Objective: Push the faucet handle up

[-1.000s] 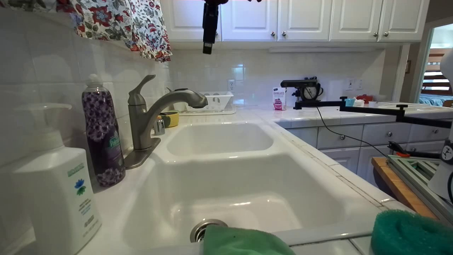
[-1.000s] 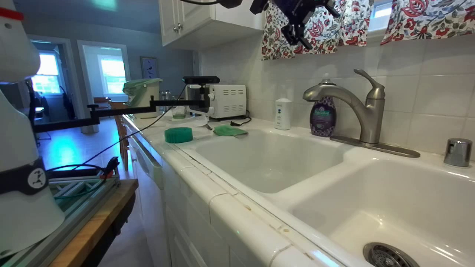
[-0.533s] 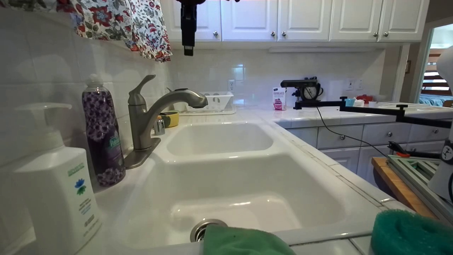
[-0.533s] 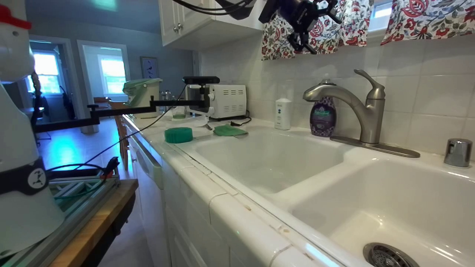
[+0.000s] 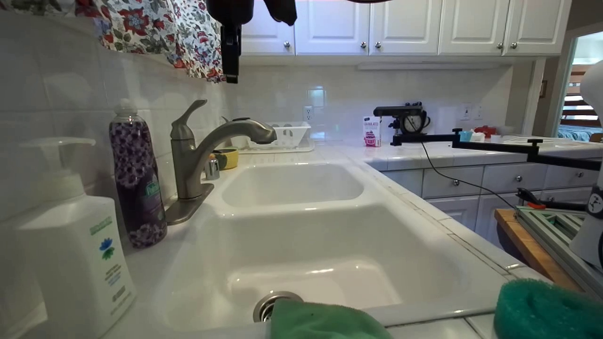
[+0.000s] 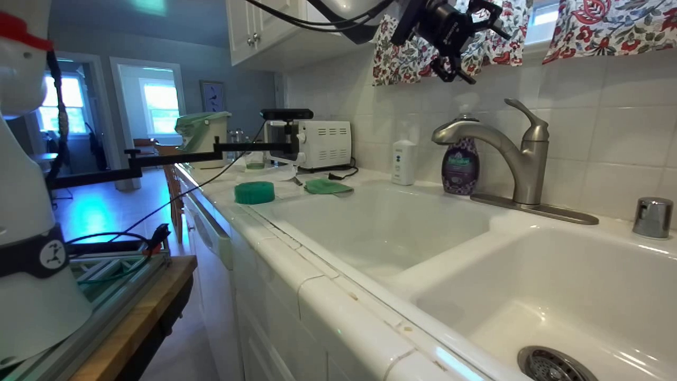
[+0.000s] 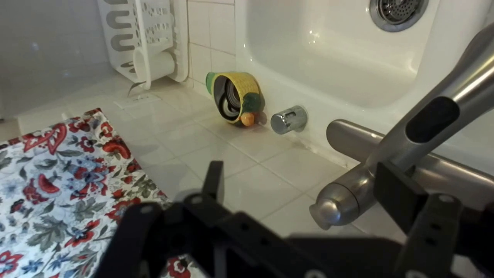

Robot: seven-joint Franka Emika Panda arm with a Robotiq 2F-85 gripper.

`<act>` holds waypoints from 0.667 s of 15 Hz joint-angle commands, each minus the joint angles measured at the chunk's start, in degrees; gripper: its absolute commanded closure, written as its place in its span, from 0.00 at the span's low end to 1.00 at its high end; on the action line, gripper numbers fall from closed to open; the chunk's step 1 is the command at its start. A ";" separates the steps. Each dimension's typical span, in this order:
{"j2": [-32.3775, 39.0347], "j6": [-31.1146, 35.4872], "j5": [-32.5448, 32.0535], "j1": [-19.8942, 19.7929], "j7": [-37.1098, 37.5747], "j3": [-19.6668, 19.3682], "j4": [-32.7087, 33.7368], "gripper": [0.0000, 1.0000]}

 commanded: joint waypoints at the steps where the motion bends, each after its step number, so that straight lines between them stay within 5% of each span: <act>1: 3.13 1.85 -0.78 0.98 -1.76 -1.06 3.74 0.00; 10: 6.12 8.22 -0.86 1.10 -3.22 -2.17 4.67 0.00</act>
